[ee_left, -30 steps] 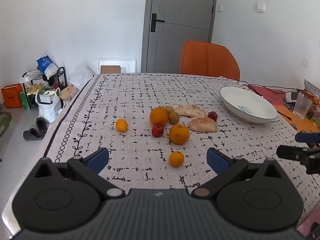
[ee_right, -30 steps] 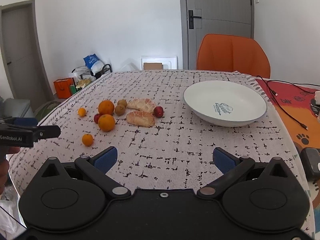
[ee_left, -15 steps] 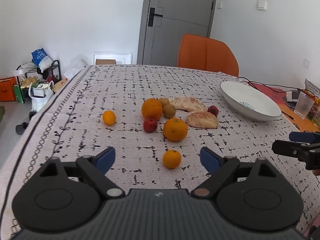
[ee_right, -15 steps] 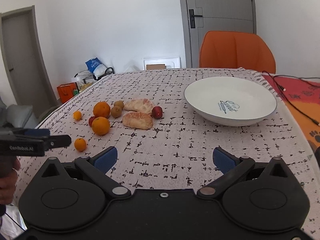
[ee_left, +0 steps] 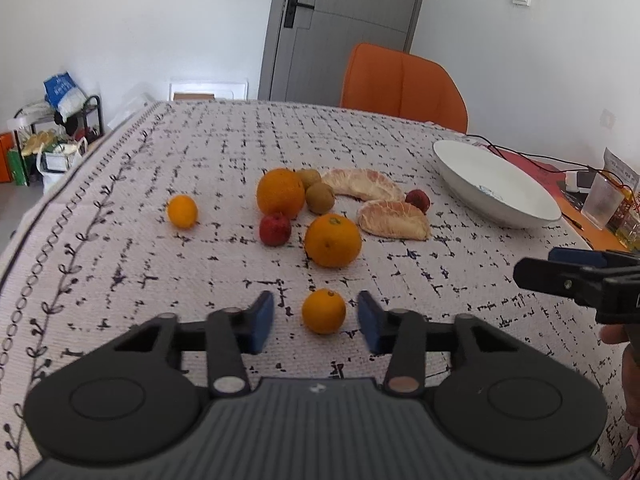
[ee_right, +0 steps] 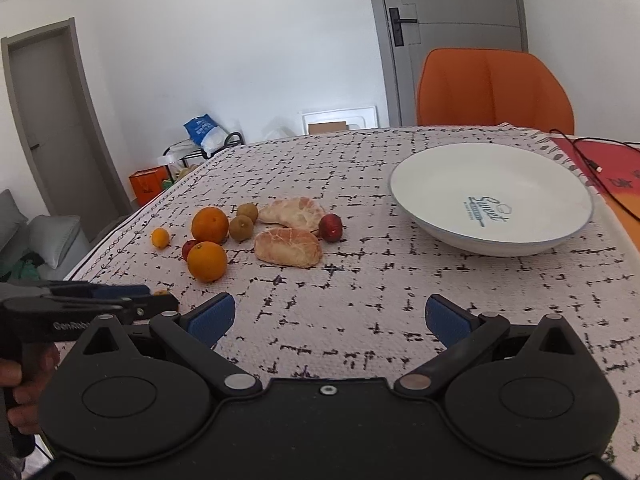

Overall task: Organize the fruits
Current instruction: 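Grasp a small tangerine with the left gripper while the right gripper grasps an orange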

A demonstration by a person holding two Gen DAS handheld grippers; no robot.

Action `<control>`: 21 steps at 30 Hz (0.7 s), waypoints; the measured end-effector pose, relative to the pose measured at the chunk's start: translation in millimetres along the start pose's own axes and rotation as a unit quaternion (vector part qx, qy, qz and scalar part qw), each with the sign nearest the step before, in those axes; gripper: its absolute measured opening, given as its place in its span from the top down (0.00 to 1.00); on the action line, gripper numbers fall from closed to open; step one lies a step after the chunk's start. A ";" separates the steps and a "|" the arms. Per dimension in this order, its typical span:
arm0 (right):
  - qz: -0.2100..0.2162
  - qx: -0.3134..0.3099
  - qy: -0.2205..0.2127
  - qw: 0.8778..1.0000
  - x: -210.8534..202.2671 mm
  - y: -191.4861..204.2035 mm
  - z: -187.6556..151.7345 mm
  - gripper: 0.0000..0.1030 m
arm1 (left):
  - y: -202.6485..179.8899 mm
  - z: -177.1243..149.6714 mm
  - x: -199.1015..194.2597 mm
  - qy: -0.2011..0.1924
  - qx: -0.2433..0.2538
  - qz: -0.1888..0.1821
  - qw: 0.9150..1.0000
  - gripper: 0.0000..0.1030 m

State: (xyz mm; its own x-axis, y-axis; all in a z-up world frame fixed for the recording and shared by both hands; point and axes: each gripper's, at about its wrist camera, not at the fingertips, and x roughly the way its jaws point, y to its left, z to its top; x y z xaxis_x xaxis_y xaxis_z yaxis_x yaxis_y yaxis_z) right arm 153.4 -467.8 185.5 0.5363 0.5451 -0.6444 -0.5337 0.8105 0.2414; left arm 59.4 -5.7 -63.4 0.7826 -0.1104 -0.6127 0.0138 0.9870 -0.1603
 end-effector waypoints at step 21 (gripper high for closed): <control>0.069 -0.009 0.044 0.997 54.2 30.0 14.5 0.26 | 43.0 9.9 -0.6 -0.021 -0.044 0.035 0.998 0.79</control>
State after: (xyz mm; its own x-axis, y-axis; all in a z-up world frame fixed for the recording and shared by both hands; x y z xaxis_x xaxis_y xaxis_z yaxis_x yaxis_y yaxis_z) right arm 175.9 -410.8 168.3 0.3989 0.6295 -0.6668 -0.6108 0.7248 0.3188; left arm 65.7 38.0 -62.3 0.8046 -0.0342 -0.5928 -0.0961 0.9777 -0.1868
